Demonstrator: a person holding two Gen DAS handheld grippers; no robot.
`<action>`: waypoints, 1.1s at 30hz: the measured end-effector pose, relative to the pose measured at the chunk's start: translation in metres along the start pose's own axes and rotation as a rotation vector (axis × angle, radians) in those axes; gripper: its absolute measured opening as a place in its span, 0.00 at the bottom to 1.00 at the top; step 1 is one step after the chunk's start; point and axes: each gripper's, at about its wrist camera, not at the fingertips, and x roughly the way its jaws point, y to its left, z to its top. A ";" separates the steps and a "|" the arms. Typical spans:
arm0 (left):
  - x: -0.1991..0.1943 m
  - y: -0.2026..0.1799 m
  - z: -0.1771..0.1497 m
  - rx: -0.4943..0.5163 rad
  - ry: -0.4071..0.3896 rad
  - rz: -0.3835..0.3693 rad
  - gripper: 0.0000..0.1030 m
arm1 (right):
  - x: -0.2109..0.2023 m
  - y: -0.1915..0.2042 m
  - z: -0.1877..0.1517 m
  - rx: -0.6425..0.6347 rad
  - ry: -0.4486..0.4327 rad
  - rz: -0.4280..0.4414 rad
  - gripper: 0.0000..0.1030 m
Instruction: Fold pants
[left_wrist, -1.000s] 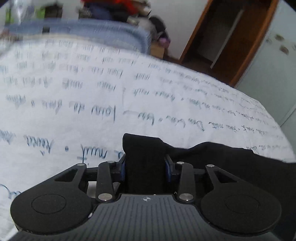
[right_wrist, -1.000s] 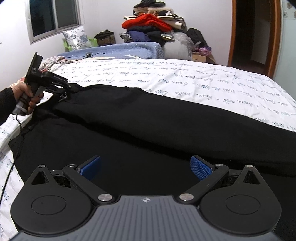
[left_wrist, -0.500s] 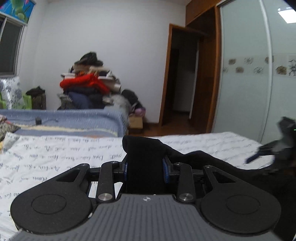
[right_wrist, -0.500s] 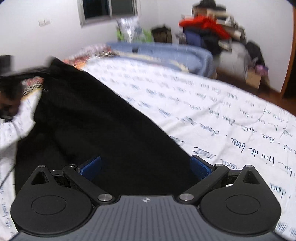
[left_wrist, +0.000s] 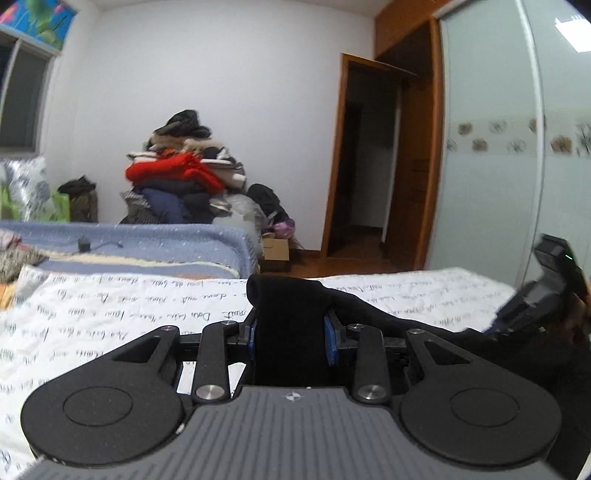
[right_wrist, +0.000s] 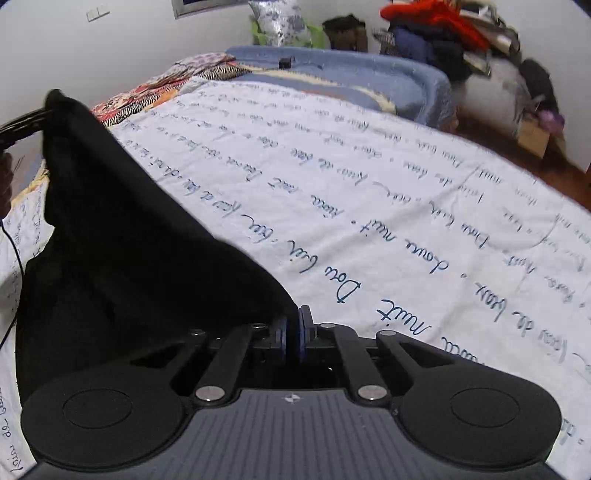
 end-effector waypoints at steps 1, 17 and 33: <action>-0.006 0.003 0.000 -0.023 -0.006 -0.003 0.35 | -0.011 0.006 -0.001 -0.009 -0.018 -0.008 0.06; -0.098 0.059 -0.113 -0.662 0.372 0.013 0.68 | -0.044 0.139 -0.132 0.067 -0.011 0.050 0.06; -0.126 0.036 -0.152 -1.185 0.276 0.034 0.78 | -0.072 0.130 -0.106 0.127 -0.139 0.076 0.06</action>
